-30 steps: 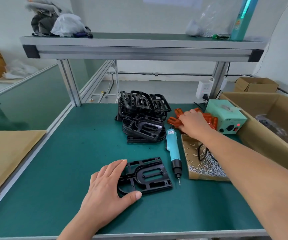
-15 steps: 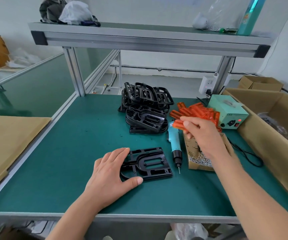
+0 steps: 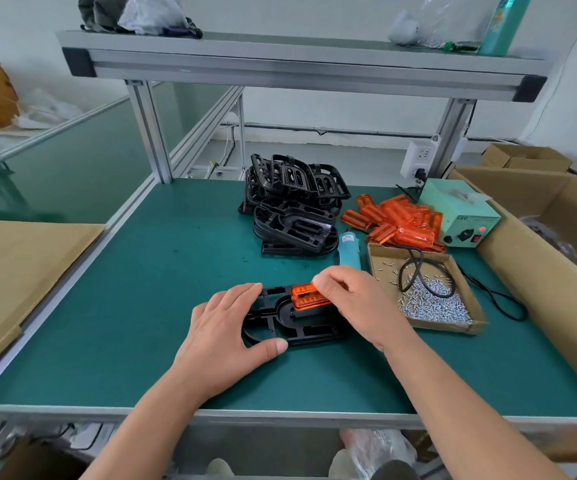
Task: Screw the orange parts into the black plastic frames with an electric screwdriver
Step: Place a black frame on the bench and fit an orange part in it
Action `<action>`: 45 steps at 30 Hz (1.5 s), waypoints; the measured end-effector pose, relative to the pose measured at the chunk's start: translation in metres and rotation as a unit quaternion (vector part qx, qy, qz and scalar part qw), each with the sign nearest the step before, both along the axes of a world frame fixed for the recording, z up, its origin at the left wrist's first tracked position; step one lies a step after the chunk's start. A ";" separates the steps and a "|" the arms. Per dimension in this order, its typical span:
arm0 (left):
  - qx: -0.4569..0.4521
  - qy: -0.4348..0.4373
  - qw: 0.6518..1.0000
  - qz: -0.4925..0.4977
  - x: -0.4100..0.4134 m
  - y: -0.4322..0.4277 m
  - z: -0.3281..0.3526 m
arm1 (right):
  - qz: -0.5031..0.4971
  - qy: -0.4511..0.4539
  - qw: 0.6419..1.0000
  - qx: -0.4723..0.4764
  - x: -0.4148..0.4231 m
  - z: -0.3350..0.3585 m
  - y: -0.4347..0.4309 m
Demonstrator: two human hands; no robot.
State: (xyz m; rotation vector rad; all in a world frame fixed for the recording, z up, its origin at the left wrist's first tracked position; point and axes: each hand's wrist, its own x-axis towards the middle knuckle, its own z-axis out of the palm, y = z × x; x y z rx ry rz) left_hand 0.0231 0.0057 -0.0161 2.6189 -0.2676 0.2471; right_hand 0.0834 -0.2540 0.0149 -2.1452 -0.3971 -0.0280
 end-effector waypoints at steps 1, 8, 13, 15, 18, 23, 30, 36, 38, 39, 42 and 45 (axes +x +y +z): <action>0.000 0.000 1.000 0.000 0.000 0.000 0.000 | 0.000 -0.006 1.000 -0.015 0.000 0.001 0.002; -0.005 0.000 1.000 -0.001 -0.001 0.000 0.001 | -0.001 0.034 0.996 -0.077 0.003 0.005 0.004; -0.008 0.000 1.000 -0.002 -0.001 0.000 0.001 | 0.010 0.057 0.994 -0.088 0.003 0.010 0.002; -0.012 0.002 1.000 -0.002 -0.001 0.001 0.001 | 0.013 0.068 0.995 -0.078 0.004 0.012 0.001; -0.015 0.005 1.000 -0.002 -0.001 0.001 0.001 | 0.019 0.084 0.994 -0.060 0.006 0.012 -0.001; -0.033 0.009 0.999 0.001 -0.001 0.001 0.003 | 0.020 0.085 0.994 -0.070 0.006 0.014 -0.003; -0.045 0.024 0.999 -0.010 -0.002 0.002 0.007 | 0.030 0.094 0.993 -0.072 0.005 0.018 -0.002; -0.065 0.027 0.997 -0.022 -0.005 0.003 0.011 | 0.043 0.090 0.993 -0.060 0.005 0.017 -0.001; -0.074 0.028 0.997 -0.022 -0.006 0.003 0.012 | 0.036 0.084 0.995 -0.048 0.005 0.016 0.000; -0.074 0.028 0.997 -0.022 -0.006 0.004 0.012 | 0.028 0.080 0.996 -0.041 0.006 0.015 0.000; -0.073 0.025 0.997 -0.022 -0.006 0.003 0.012 | 0.019 0.051 0.998 -0.038 0.012 0.015 -0.003; -0.072 0.025 0.997 -0.023 -0.006 0.003 0.012 | 0.036 0.035 0.997 -0.056 0.021 0.019 -0.004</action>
